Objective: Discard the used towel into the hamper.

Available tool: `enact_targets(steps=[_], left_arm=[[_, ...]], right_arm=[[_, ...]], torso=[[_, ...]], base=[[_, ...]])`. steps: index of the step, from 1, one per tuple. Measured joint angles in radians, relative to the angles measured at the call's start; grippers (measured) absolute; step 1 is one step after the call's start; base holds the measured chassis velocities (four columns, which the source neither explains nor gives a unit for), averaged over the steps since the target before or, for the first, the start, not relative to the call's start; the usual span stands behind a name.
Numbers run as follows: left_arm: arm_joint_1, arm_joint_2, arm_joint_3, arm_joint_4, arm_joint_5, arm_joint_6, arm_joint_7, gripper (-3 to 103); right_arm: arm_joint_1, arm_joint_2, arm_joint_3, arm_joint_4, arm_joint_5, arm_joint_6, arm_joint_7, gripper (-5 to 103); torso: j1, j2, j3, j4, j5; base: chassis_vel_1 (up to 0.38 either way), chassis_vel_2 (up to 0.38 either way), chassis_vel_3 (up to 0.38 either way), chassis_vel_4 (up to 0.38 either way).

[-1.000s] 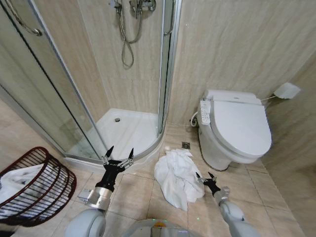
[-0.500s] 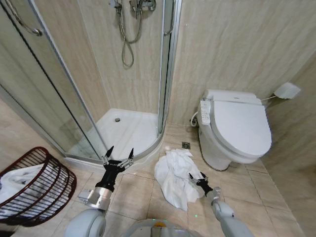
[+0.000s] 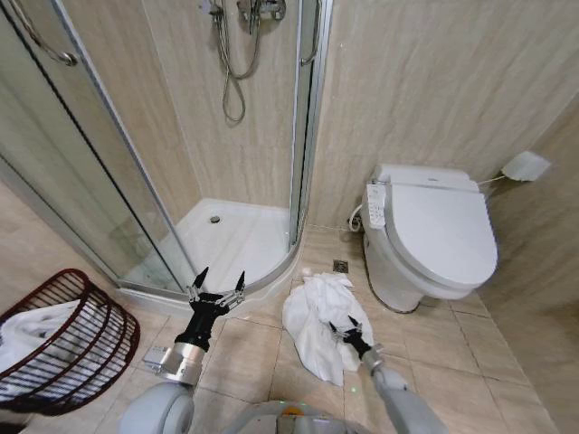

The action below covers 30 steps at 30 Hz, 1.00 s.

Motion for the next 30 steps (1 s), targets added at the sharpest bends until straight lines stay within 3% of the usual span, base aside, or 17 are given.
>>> enact_targets(steps=[1, 7, 13, 18, 21, 24, 26, 29, 30], left_arm=[[0.000, 0.000, 0.000, 0.000, 0.000, 0.000, 0.000, 100], [0.000, 0.000, 0.000, 0.000, 0.000, 0.000, 0.000, 100], [0.000, 0.000, 0.000, 0.000, 0.000, 0.000, 0.000, 100], [0.000, 0.000, 0.000, 0.000, 0.000, 0.000, 0.000, 100], [0.000, 0.000, 0.000, 0.000, 0.000, 0.000, 0.000, 100], [0.000, 0.000, 0.000, 0.000, 0.000, 0.000, 0.000, 100], [0.000, 0.000, 0.000, 0.000, 0.000, 0.000, 0.000, 100], [0.000, 0.000, 0.000, 0.000, 0.000, 0.000, 0.000, 100], [0.000, 0.000, 0.000, 0.000, 0.000, 0.000, 0.000, 100]], right_arm=[[-0.001, 0.000, 0.001, 0.000, -0.049, -0.011, 0.053, 100], [-0.009, -0.026, 0.008, -0.007, -0.065, -0.043, 0.087, 100], [0.015, -0.020, 0.068, -0.106, -0.193, 0.045, 0.076, 100], [0.016, -0.033, 0.058, -0.110, -0.240, 0.035, 0.124, 100], [0.020, -0.041, 0.059, -0.111, -0.228, 0.026, 0.123, 100], [0.019, -0.051, 0.069, -0.102, -0.172, 0.015, 0.069, 100], [0.016, -0.057, 0.093, -0.085, -0.124, -0.003, -0.006, 100], [0.015, -0.055, 0.102, -0.070, -0.062, -0.029, -0.027, 100], [0.016, -0.054, 0.100, -0.064, -0.044, -0.041, -0.026, 95]], torso=[[0.000, 0.000, 0.000, -0.0001, -0.0004], [0.000, 0.000, 0.000, -0.0003, -0.0007], [0.000, 0.000, 0.000, -0.0001, -0.0002], [0.000, 0.000, 0.000, -0.0002, -0.0003], [0.000, 0.000, 0.000, -0.0001, 0.0001], [0.000, 0.000, 0.000, -0.0002, -0.0001], [0.000, 0.000, 0.000, -0.0002, -0.0003], [0.000, 0.000, 0.000, -0.0002, -0.0001], [0.000, 0.000, 0.000, -0.0002, -0.0001]], base=[[0.000, 0.000, 0.000, 0.000], [0.000, 0.000, 0.000, 0.000], [0.000, 0.000, 0.000, 0.000], [0.000, 0.000, 0.000, 0.000], [0.000, 0.000, 0.000, 0.000], [0.000, 0.000, 0.000, 0.000], [0.000, 0.000, 0.000, 0.000], [0.000, 0.000, 0.000, 0.000], [0.000, 0.000, 0.000, 0.000]])
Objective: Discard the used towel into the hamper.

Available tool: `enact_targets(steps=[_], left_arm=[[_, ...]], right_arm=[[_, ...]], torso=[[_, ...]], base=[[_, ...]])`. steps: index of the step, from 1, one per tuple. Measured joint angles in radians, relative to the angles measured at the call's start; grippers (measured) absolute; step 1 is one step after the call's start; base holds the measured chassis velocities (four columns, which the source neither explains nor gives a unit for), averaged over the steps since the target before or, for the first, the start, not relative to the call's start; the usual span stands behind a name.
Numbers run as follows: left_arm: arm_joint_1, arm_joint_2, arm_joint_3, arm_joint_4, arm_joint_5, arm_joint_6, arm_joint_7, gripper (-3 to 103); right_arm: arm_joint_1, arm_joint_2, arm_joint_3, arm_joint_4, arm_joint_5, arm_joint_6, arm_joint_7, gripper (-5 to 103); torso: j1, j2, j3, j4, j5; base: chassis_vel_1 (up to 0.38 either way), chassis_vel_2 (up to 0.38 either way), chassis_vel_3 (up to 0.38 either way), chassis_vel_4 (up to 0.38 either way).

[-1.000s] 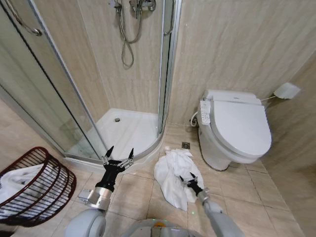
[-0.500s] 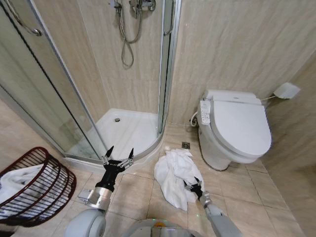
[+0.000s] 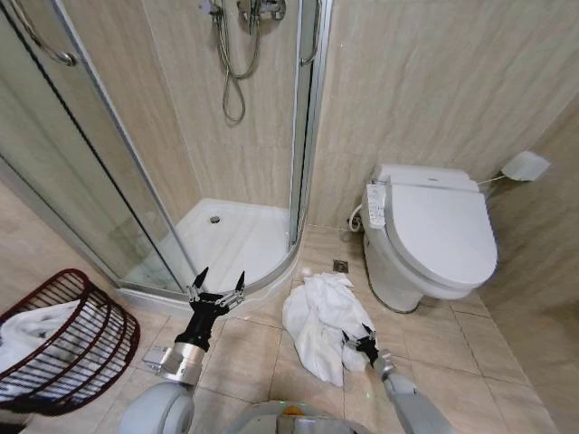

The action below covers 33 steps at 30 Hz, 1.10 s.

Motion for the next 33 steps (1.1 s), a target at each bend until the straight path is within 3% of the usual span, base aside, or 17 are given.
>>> enact_targets(steps=[8, 9, 12, 14, 16, 17, 20, 21, 23, 26, 33], left_arm=[[0.000, 0.000, 0.000, 0.000, 0.000, 0.000, 0.000, 100], [0.000, 0.000, 0.000, 0.000, 0.000, 0.000, 0.000, 100], [0.000, 0.000, 0.000, 0.000, 0.000, 0.000, 0.000, 100], [0.000, 0.000, 0.000, 0.000, 0.000, 0.000, 0.000, 100], [0.000, 0.000, 0.000, 0.000, 0.000, 0.000, 0.000, 100], [0.000, 0.000, 0.000, 0.000, 0.000, 0.000, 0.000, 100], [0.000, 0.000, 0.000, 0.000, 0.000, 0.000, 0.000, 100], [0.000, 0.000, 0.000, 0.000, 0.000, 0.000, 0.000, 100], [0.000, 0.000, 0.000, 0.000, 0.000, 0.000, 0.000, 100], [0.000, 0.000, 0.000, 0.000, 0.000, 0.000, 0.000, 100], [0.000, 0.000, 0.000, 0.000, 0.000, 0.000, 0.000, 100]], right_arm=[[0.012, -0.003, 0.007, -0.012, -0.009, -0.054, -0.031, 63], [0.012, -0.003, 0.007, -0.012, -0.009, -0.054, -0.031, 63], [0.006, 0.001, 0.009, -0.002, -0.018, -0.089, -0.047, 47], [0.002, 0.001, 0.009, 0.006, -0.015, -0.099, -0.054, 47], [-0.004, 0.001, 0.008, 0.025, -0.011, -0.111, -0.050, 36], [-0.004, 0.001, 0.008, 0.025, -0.011, -0.111, -0.050, 36], [-0.007, -0.003, 0.013, 0.056, 0.010, -0.122, -0.042, 20], [-0.007, -0.003, 0.013, 0.056, 0.010, -0.122, -0.042, 20], [-0.023, -0.013, 0.014, 0.108, 0.048, -0.166, -0.042, 10], [-0.047, -0.024, 0.022, 0.178, 0.083, -0.183, -0.021, 5], [-0.112, -0.035, 0.074, 0.391, 0.113, -0.183, 0.015, 5]], torso=[[0.000, 0.000, 0.000, 0.0001, -0.0001], [0.000, 0.000, 0.000, 0.0001, -0.0001], [0.000, 0.000, 0.000, 0.0000, 0.0001], [0.000, 0.000, 0.000, 0.0001, 0.0000], [0.000, 0.000, 0.000, 0.0000, 0.0000], [0.000, 0.000, 0.000, 0.0000, 0.0000], [0.000, 0.000, 0.000, 0.0000, 0.0000], [0.000, 0.000, 0.000, 0.0000, 0.0000], [0.000, 0.000, 0.000, 0.0001, 0.0001], [0.000, 0.000, 0.000, 0.0000, 0.0002], [0.000, 0.000, 0.000, 0.0000, 0.0000]], base=[[0.000, 0.000, 0.000, 0.000], [0.000, 0.000, 0.000, 0.000], [0.000, 0.000, 0.000, 0.000], [0.000, 0.000, 0.000, 0.000], [0.000, 0.000, 0.000, 0.000], [0.000, 0.000, 0.000, 0.000], [0.000, 0.000, 0.000, 0.000], [0.000, 0.000, 0.000, 0.000], [0.000, 0.000, 0.000, 0.000], [0.000, 0.000, 0.000, 0.000], [0.000, 0.000, 0.000, 0.000]])
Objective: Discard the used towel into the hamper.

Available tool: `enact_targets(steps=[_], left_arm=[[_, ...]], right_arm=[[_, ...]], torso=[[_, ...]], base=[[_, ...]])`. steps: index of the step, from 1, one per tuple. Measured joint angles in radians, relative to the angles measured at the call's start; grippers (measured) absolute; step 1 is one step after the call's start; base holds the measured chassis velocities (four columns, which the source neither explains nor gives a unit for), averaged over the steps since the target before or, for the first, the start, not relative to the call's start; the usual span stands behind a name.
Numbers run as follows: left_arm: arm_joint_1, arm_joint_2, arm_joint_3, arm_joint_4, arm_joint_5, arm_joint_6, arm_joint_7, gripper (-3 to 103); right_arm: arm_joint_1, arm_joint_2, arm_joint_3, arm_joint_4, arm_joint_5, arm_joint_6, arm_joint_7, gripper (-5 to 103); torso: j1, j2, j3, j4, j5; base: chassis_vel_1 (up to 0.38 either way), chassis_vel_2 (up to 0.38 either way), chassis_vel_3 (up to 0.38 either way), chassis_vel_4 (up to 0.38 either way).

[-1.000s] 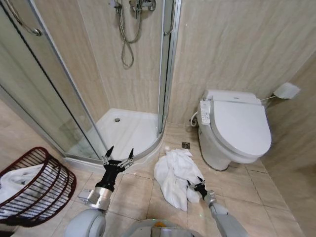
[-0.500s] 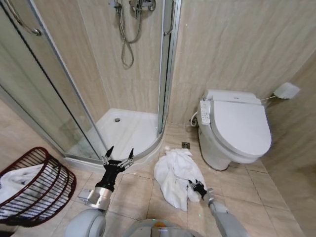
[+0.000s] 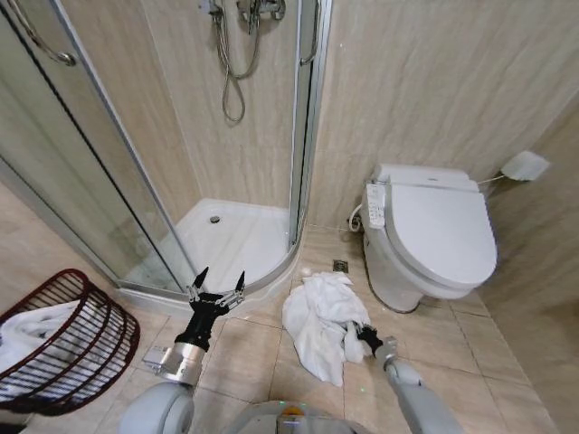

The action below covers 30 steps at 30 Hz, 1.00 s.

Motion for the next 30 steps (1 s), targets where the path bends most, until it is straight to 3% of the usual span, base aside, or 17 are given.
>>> enact_targets(steps=[5, 11, 16, 19, 24, 30], left_arm=[[0.000, 0.000, 0.000, 0.000, 0.000, 0.000, 0.000, 100], [0.000, 0.000, 0.000, 0.000, 0.000, 0.000, 0.000, 100], [0.000, 0.000, 0.000, 0.000, 0.000, 0.000, 0.000, 100], [0.000, 0.000, 0.000, 0.000, 0.000, 0.000, 0.000, 100], [0.000, 0.000, 0.000, 0.000, 0.000, 0.000, 0.000, 100], [0.000, 0.000, 0.000, 0.000, 0.000, 0.000, 0.000, 100]], right_arm=[[-0.051, 0.004, 0.059, 0.179, -0.056, 0.052, -0.021, 5], [-0.123, 0.001, 0.106, 0.360, -0.037, 0.074, -0.049, 5], [-0.198, -0.015, 0.150, 0.580, 0.018, 0.057, -0.028, 5], [-0.253, -0.037, 0.202, 0.765, 0.074, 0.040, 0.043, 5], [-0.291, -0.078, 0.289, 0.972, 0.174, -0.013, 0.084, 5], [-0.307, -0.114, 0.396, 1.109, 0.253, -0.048, 0.105, 5]], torso=[[0.000, 0.000, 0.000, 0.0002, 0.0001], [0.000, 0.000, 0.000, 0.0000, 0.0002], [0.000, 0.000, 0.000, 0.0000, 0.0001], [0.000, 0.000, 0.000, -0.0001, -0.0002], [0.000, 0.000, 0.000, 0.0001, -0.0002], [0.000, 0.000, 0.000, 0.0001, 0.0001]], base=[[0.000, 0.000, 0.000, 0.000], [0.000, 0.000, 0.000, 0.000], [0.000, 0.000, 0.000, 0.000], [0.000, 0.000, 0.000, 0.000], [0.000, 0.000, 0.000, 0.000], [0.000, 0.000, 0.000, 0.000]])
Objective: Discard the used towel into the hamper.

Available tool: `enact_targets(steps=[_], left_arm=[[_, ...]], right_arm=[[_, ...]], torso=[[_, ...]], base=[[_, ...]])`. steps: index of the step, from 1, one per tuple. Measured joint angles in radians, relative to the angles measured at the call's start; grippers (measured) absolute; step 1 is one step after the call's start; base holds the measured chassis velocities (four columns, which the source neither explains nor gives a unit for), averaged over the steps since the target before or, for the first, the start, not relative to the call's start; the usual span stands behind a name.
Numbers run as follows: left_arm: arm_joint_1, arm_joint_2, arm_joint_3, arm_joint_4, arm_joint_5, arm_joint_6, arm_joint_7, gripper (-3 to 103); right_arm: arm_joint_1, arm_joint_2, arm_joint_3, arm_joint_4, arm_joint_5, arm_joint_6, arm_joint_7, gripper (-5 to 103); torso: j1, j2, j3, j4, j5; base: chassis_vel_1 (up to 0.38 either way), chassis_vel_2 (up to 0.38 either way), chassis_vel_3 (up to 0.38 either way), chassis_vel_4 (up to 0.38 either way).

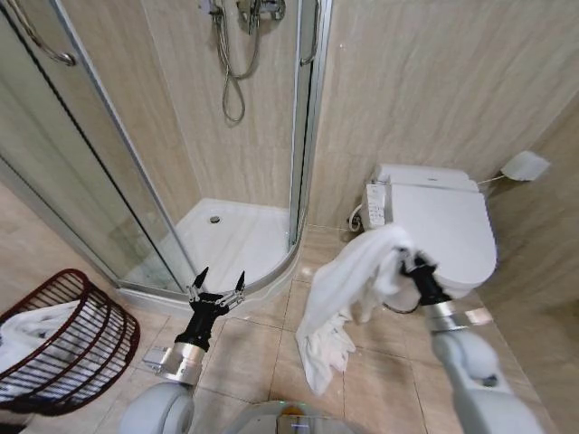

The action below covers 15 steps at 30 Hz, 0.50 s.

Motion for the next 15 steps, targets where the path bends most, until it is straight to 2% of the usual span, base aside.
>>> enact_targets(steps=[2, 3, 7, 8, 12, 15], left_arm=[[0.000, 0.000, 0.000, 0.000, 0.000, 0.000, 0.000, 100], [0.000, 0.000, 0.000, 0.000, 0.000, 0.000, 0.000, 100], [0.000, 0.000, 0.000, 0.000, 0.000, 0.000, 0.000, 100], [0.000, 0.000, 0.000, 0.000, 0.000, 0.000, 0.000, 100], [0.000, 0.000, 0.000, 0.000, 0.000, 0.000, 0.000, 100], [0.000, 0.000, 0.000, 0.000, 0.000, 0.000, 0.000, 100]], right_arm=[[-0.004, -0.023, 0.071, 0.069, 0.054, -0.019, 0.022, 5], [-0.004, -0.023, 0.071, 0.069, 0.054, -0.019, 0.022, 5], [0.016, -0.059, 0.129, 0.130, 0.089, -0.029, 0.117, 5], [0.016, -0.059, 0.129, 0.130, 0.089, -0.029, 0.117, 5], [0.027, -0.073, 0.150, 0.118, 0.070, 0.029, 0.209, 5], [0.013, -0.070, 0.169, 0.124, 0.063, 0.043, 0.222, 5]], torso=[[0.000, 0.000, 0.000, -0.0001, -0.0001], [0.000, 0.000, 0.000, -0.0001, -0.0001], [0.000, 0.000, 0.000, 0.0000, -0.0004], [0.000, 0.000, 0.000, 0.0000, -0.0004], [0.000, 0.000, 0.000, 0.0001, 0.0003], [0.000, 0.000, 0.000, 0.0000, 0.0000]], base=[[0.000, 0.000, 0.000, 0.000], [0.000, 0.000, 0.000, 0.000], [0.000, 0.000, 0.000, 0.000], [0.000, 0.000, 0.000, 0.000], [0.000, 0.000, 0.000, 0.000], [0.000, 0.000, 0.000, 0.000]])
